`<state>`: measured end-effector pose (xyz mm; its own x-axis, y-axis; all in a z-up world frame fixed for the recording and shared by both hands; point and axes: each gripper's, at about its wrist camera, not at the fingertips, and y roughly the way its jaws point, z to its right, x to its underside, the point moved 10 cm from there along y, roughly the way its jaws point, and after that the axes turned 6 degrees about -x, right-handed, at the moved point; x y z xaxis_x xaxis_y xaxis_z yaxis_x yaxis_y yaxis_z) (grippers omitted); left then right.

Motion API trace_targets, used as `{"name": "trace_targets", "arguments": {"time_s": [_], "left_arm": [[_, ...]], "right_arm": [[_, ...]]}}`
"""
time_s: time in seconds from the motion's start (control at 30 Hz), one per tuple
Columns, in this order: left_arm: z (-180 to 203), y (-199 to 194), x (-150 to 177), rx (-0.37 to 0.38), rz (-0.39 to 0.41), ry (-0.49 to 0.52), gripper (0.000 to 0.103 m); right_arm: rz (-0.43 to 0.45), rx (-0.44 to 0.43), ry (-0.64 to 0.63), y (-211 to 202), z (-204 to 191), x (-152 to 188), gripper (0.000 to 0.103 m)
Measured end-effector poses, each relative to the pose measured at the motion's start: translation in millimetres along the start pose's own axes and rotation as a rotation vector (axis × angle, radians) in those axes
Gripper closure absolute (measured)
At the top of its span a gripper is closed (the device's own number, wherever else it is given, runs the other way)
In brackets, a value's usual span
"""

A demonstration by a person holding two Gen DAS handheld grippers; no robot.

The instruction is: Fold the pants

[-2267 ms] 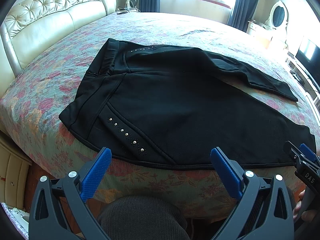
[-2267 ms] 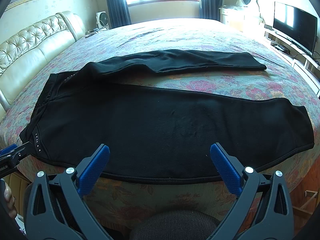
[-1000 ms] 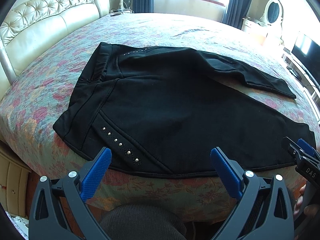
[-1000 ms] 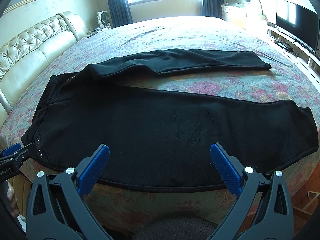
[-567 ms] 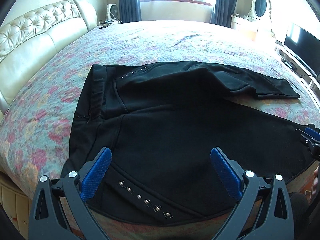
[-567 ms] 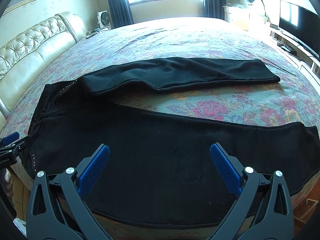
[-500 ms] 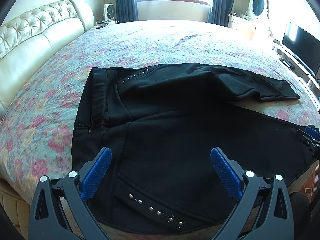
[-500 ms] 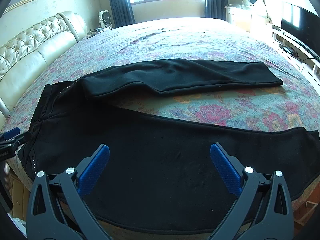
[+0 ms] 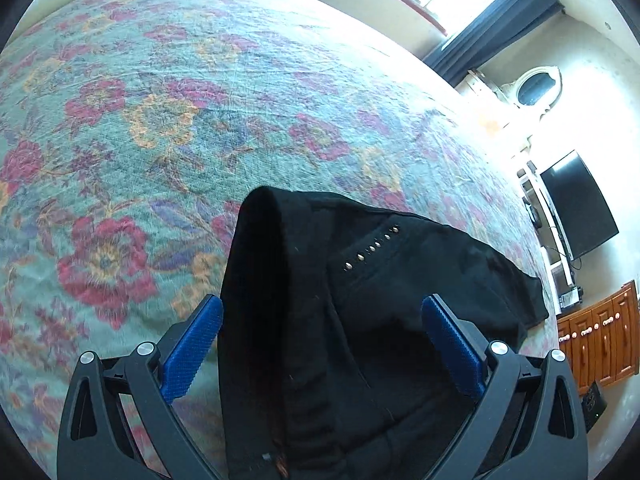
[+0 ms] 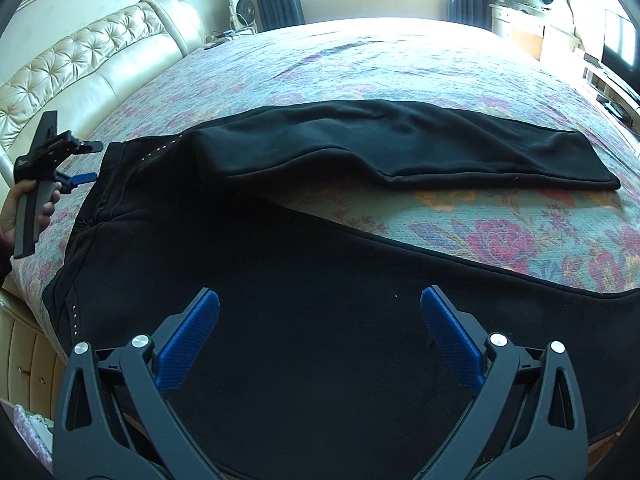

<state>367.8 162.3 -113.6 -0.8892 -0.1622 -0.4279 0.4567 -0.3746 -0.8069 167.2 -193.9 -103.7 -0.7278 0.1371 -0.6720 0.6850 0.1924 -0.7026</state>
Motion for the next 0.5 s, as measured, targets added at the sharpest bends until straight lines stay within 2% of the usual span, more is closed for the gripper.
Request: {"name": "trace_targets", "arguments": {"time_s": [0.13,0.2,0.3,0.43,0.5], "left_arm": [[-2,23,-13,0.035,-0.015,0.010,0.004],[1,21,-19,0.063,-0.004,0.021,0.004],[-9,10,-29,0.057,0.036,0.047,0.004],[-22,27,-19,0.052,-0.049,0.045,0.004],[-16,33,-17,0.060,-0.054,0.062,0.004]], "right_arm": [[-0.020,-0.050,-0.004,7,-3,-7,0.002],[-0.024,-0.077,0.009,9,-3,-15,0.002],[-0.017,-0.093,0.029,9,-1,-27,0.002],[-0.008,-0.153,0.044,15,-6,-40,0.002],[-0.020,-0.190,0.030,22,-12,-47,0.002]]}}
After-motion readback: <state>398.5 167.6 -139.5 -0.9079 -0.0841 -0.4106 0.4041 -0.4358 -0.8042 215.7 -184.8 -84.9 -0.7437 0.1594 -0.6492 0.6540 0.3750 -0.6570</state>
